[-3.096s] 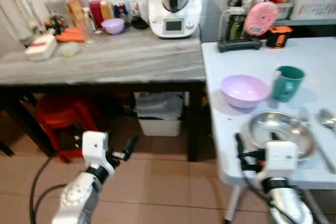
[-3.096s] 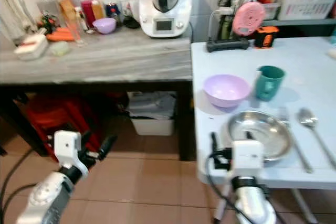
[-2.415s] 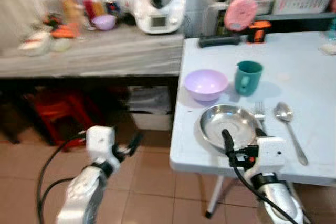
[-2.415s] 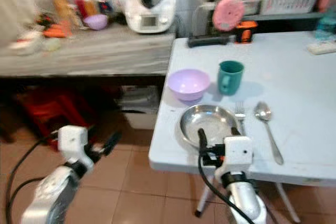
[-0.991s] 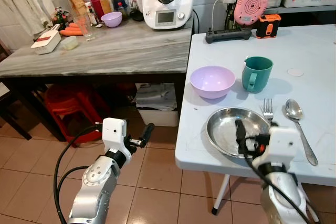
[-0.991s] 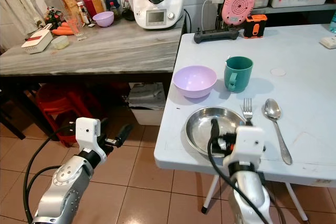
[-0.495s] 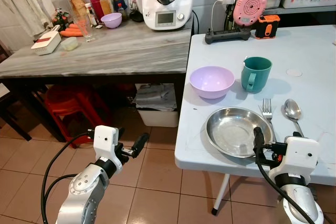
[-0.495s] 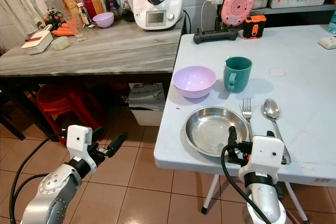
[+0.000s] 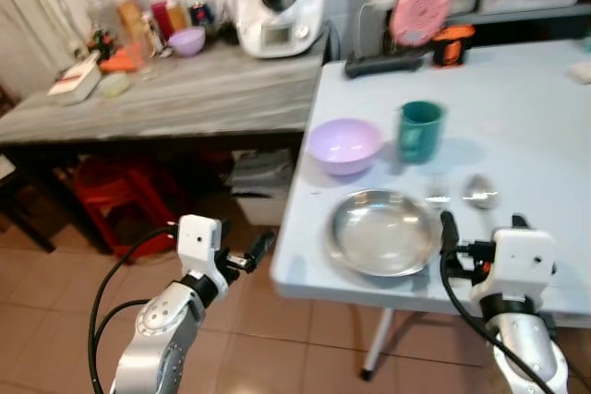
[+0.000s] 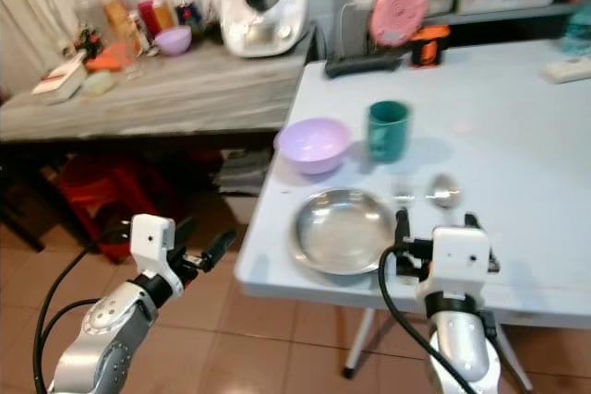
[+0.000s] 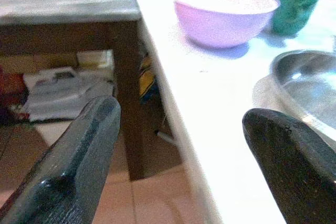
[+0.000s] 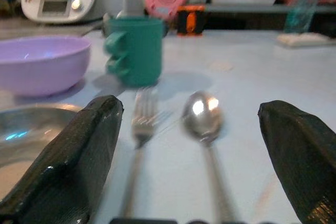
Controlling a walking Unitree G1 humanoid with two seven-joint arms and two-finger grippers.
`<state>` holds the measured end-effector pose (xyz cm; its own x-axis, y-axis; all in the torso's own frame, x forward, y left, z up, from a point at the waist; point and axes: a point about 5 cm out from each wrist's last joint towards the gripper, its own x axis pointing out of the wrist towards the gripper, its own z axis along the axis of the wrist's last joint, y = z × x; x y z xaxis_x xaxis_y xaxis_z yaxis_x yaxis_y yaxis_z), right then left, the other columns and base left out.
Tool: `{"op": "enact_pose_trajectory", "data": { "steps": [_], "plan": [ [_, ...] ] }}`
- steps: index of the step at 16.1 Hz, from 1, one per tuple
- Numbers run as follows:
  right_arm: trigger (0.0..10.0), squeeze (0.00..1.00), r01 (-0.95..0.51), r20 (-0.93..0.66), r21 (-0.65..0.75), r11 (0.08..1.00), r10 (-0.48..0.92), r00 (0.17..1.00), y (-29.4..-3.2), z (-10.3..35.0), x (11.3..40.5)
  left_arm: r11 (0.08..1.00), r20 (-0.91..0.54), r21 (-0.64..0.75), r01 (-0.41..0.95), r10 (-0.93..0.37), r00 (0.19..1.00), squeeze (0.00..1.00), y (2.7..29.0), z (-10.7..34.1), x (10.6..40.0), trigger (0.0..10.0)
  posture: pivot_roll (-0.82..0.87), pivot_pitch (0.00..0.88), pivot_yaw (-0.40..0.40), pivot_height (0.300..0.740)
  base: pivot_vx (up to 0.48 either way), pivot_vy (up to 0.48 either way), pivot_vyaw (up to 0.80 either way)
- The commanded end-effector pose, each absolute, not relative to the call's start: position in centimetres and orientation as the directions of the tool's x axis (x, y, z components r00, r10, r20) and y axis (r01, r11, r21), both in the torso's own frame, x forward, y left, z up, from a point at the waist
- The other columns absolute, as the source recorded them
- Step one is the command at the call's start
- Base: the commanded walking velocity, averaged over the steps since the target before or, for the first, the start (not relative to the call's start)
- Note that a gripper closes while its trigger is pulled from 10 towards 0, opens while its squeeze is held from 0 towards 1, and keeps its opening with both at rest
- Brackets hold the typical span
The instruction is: Setting the table
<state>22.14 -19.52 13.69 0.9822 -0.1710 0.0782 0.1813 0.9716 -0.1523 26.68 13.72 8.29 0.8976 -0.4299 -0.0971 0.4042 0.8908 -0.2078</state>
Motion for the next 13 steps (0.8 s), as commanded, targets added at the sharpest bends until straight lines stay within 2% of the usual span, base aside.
{"op": "enact_pose_trajectory", "data": {
  "steps": [1, 6, 10, 13],
  "plan": [
    [10.0, 0.0, 0.163, 0.098, -0.13, 0.978, -0.151, 0.984, -18.6, 14.2, 22.3, 0.907, -0.111, -0.185, 0.378, -0.401, 0.909, 0.0, 14.7, 8.3, 26.7, 10.0, -0.15, 0.0, 0.151, 0.74, 0.0, -0.307, 0.0],
    [10.0, 0.0, 0.155, 0.098, -0.129, 0.979, -0.143, 0.985, -18.7, 14.2, 22.6, 0.916, -0.085, -0.214, 0.339, -0.364, 0.928, 0.0, 14.7, 8.5, 27.1, 10.0, -0.15, 0.0, 0.147, 0.74, 0.0, -0.056, 0.0],
    [10.0, 0.0, 0.052, 0.094, -0.099, 0.994, -0.042, 0.995, -18.3, 14.7, 24.1, 0.967, -0.101, -0.143, 0.21, -0.226, 0.969, 0.0, 15.9, 7.9, 27.9, 10.0, -0.15, 0.0, 0.147, 0.74, 0.0, 0.0, 0.0],
    [10.0, 0.0, -0.049, 0.029, -0.059, 0.997, 0.05, 0.998, -18.2, 14.3, 25.4, 0.954, -0.113, -0.152, 0.257, -0.275, 0.955, 0.0, 15.7, 7.2, 27.2, 10.0, -0.15, 0.0, 0.146, 0.74, 0.0, 0.0, 0.0]
  ]
}}
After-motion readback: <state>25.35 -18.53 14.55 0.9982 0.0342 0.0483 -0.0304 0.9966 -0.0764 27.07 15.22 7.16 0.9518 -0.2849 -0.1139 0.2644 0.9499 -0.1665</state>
